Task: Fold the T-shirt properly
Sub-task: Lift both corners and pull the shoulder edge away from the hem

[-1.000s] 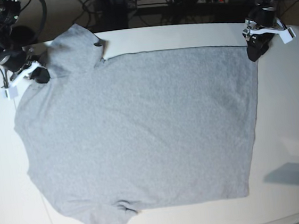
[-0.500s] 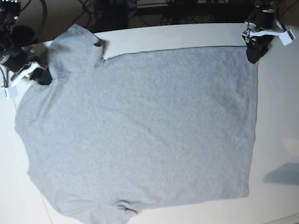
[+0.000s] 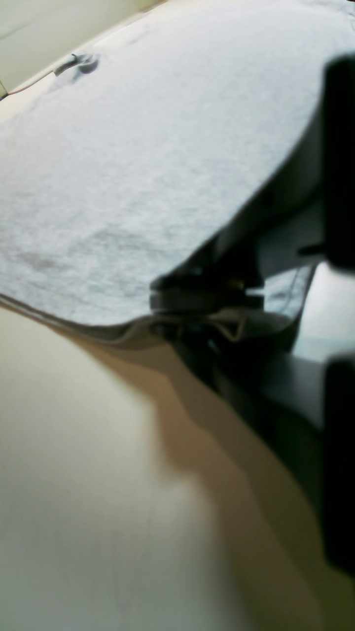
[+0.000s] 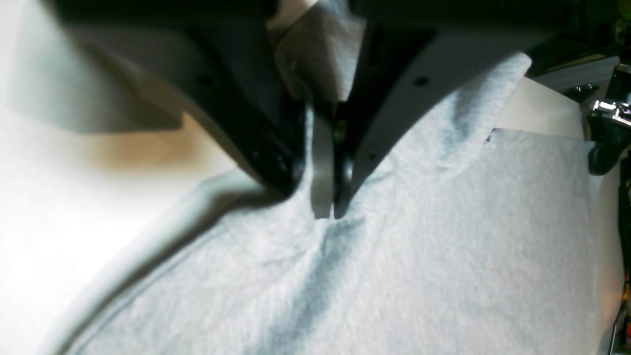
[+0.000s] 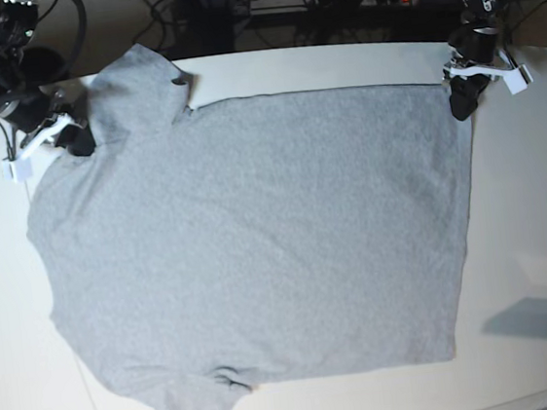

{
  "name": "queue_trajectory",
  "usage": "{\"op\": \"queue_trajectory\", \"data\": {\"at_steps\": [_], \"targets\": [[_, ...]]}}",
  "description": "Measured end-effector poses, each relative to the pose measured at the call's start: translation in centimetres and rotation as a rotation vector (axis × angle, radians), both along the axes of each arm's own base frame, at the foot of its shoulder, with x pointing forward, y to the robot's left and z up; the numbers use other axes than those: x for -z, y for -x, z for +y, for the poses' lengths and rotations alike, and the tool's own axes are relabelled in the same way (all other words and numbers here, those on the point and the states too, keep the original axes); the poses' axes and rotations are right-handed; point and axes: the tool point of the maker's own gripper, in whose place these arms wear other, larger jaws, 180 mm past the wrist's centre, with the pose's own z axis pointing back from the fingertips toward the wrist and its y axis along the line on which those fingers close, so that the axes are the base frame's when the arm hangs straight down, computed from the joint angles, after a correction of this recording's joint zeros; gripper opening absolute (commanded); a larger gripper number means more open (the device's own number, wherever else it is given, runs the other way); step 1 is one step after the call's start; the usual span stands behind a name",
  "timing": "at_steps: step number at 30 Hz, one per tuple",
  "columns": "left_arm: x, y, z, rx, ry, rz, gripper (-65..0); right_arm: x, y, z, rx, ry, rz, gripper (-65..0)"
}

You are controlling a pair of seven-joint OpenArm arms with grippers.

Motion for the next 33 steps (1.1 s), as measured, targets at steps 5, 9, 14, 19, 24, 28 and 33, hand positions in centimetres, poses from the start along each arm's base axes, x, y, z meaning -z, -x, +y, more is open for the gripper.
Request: {"op": "queue_trajectory", "data": {"at_steps": [5, 9, 14, 19, 24, 28, 33], "targets": [[0.0, 0.1, 0.1, -0.002, -0.002, 0.002, -65.0, 0.0, 0.0, 0.0, 0.000, 0.000, 0.000, -65.0], [-0.6, 0.6, 0.0, 0.003, -0.001, 0.006, -65.0, -0.1, 0.0, -0.2, -0.007, 0.005, -0.001, -65.0], [-1.9, 1.7, -1.2, 0.072, -0.054, 0.056, -65.0, -0.9, 0.1, -0.7, -0.038, 0.081, 0.013, -65.0], [-4.5, 0.3, -1.7, 0.107, -0.111, 0.008, -65.0, -3.0, -0.3, -1.1, -0.070, 0.164, -0.022, -65.0], [-5.0, 0.1, -1.9, 0.116, -0.120, -0.003, -65.0, -4.2, -0.8, -1.1, -0.077, 0.188, -0.053, -65.0], [-7.3, -0.3, -0.6, 0.089, -0.168, -0.052, -65.0, -5.3, -1.2, -1.8, -0.089, 0.222, -0.080, -65.0], [-8.9, 0.2, 1.4, 0.045, -0.218, -0.070, -65.0, -6.1, -2.3, -2.1, -0.095, 0.235, -0.107, -65.0]]}}
